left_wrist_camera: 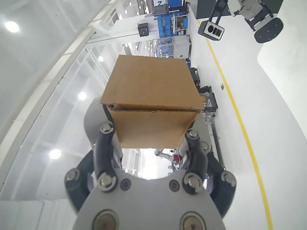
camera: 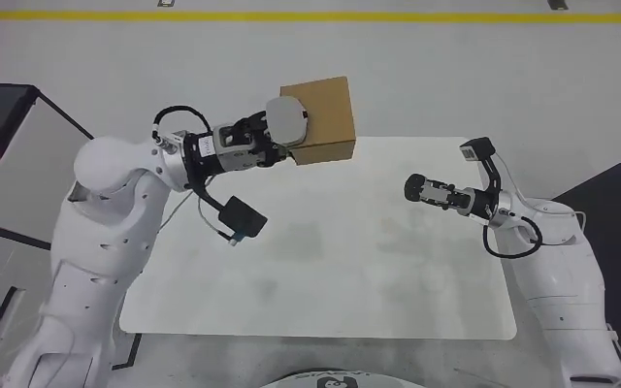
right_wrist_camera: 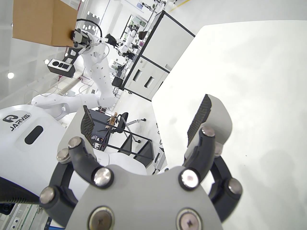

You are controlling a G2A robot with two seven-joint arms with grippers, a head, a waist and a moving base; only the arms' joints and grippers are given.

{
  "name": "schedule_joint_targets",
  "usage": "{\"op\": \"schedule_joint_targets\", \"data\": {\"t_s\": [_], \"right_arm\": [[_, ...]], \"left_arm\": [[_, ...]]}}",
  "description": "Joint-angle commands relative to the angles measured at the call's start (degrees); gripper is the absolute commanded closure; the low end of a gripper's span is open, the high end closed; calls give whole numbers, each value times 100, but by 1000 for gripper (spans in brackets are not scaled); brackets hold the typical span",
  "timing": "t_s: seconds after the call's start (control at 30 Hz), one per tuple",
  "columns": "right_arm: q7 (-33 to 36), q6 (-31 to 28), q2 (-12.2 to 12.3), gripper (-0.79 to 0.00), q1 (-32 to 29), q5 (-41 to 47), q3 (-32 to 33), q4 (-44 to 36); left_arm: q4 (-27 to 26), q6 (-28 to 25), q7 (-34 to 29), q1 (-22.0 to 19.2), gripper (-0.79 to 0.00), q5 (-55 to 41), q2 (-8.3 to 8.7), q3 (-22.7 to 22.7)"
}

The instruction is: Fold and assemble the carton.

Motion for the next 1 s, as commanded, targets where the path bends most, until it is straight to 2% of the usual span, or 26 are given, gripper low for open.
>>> {"op": "schedule_joint_targets", "data": {"t_s": [0.0,0.03,0.2,0.4,0.7,0.77,0.97], "right_arm": [[0,0,0,-785,0,0,0,0],[0,0,0,-785,0,0,0,0],[0,0,0,-785,0,0,0,0],[0,0,0,-785,0,0,0,0],[0,0,0,-785,0,0,0,0],[0,0,0,-785,0,0,0,0],[0,0,0,-785,0,0,0,0]], "left_arm": [[-74,763,168,28,0,375,21,-59],[-115,1166,245,15,0,568,32,-130],[-100,2529,465,115,0,1557,94,-345],[-124,4139,430,242,0,1995,110,-415],[-206,4283,274,294,0,1880,101,-403],[-328,4626,137,338,0,1792,89,-382],[-490,5696,181,323,0,2633,104,-479]]}}
